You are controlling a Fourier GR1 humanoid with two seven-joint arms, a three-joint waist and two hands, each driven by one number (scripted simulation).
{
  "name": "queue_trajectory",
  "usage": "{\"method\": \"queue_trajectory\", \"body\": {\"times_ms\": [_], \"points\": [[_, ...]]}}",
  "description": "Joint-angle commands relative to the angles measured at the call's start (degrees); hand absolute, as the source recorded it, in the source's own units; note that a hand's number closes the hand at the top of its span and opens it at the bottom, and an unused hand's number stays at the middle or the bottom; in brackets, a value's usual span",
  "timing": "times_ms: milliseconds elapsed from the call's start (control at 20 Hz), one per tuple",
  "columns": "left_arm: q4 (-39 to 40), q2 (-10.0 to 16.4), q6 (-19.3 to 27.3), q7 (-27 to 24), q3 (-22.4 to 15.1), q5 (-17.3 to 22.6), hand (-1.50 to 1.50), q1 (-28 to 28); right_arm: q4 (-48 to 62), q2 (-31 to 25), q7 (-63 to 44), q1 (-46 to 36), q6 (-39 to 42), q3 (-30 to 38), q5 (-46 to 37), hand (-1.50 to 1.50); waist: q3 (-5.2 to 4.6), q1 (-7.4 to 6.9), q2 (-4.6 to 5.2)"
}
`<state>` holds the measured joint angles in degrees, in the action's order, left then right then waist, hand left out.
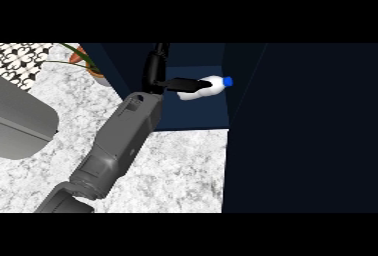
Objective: Pick up the bottled water, place it into the cabinet and close the cabinet
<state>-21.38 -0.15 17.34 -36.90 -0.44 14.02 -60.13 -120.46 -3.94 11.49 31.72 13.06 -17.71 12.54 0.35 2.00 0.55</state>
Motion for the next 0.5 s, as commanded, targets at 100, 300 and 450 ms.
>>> {"method": "queue_trajectory", "body": {"times_ms": [100,300,450], "points": [[-6.6,2.2,-5.3,-1.7,0.2,3.2,-1.50,8.9,0.6,-1.0,0.4,0.6,0.1,1.9,0.5,-1.50,-0.35,-3.10,-1.12],[-11.9,1.9,-5.4,0.7,-2.9,5.3,-1.50,10.7,-2.0,-0.5,-1.6,1.4,-0.8,0.3,1.3,-1.50,-0.36,-3.50,-1.24],[-19.6,2.0,-7.0,3.2,-6.3,5.9,-1.50,17.1,-1.3,1.3,-0.5,2.5,-2.9,-2.0,-2.1,-1.50,-0.35,-4.25,-1.58]]}}
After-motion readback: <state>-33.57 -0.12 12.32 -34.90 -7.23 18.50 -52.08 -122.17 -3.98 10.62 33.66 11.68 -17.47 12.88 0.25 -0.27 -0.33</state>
